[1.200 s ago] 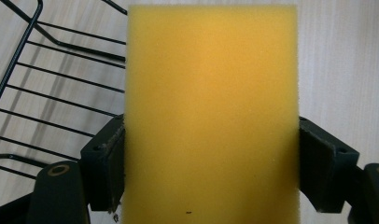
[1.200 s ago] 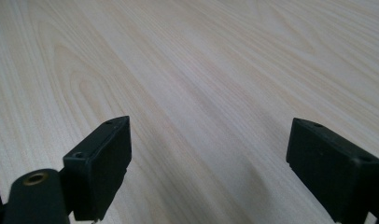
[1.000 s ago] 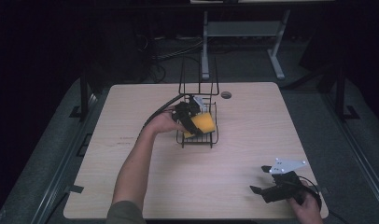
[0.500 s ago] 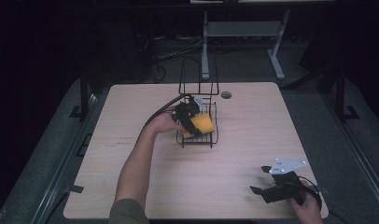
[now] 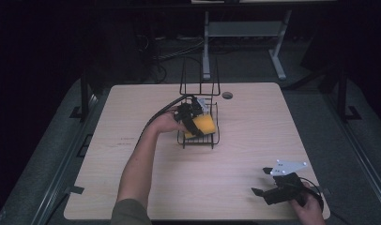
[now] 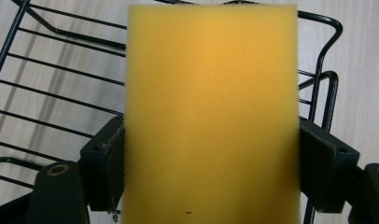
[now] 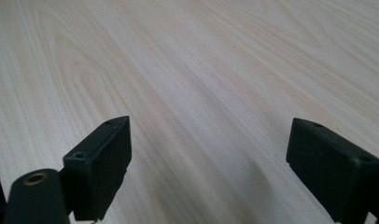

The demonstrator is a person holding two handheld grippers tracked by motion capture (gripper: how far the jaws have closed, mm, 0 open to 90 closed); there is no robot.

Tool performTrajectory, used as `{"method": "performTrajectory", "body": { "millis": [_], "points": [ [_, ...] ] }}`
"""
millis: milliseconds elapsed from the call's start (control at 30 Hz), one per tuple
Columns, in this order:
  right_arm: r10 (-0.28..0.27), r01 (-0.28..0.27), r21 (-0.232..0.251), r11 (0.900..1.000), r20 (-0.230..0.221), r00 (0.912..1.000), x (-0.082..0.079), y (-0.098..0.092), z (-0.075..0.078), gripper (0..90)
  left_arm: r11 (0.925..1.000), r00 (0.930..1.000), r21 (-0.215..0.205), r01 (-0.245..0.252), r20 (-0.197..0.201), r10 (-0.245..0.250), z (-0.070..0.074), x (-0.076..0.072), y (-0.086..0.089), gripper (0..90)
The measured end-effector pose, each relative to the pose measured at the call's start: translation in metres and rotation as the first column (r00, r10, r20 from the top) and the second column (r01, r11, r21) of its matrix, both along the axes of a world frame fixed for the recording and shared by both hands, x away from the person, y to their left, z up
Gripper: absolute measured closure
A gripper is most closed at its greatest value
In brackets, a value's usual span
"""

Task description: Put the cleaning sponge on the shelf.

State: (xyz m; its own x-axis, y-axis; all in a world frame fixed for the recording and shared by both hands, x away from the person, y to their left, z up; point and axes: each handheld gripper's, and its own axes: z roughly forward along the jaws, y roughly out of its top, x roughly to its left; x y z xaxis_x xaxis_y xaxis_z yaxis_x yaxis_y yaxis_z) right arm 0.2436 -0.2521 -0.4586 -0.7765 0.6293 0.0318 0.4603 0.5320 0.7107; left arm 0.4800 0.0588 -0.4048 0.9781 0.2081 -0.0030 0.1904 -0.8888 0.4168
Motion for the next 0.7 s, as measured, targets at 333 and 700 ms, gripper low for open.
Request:
{"method": "performTrajectory", "body": {
  "millis": [333, 700],
  "points": [
    [-0.005, 0.005, -0.011, 1.0, -0.006, 1.0, 0.0002, 0.0006, -0.0009, 13.8, 0.9999, 0.9999, 0.011, 0.01, -0.003, -0.01, -0.0014, 0.0004, -0.0015, 20.6],
    [-0.002, 0.002, -0.008, 1.0, -0.003, 1.0, -0.0021, 0.0008, 0.0, 13.8, 1.0, 0.9999, -0.006, -0.005, 0.011, 0.005, 0.0026, -0.0017, 0.0026, 17.5]
  ]
}}
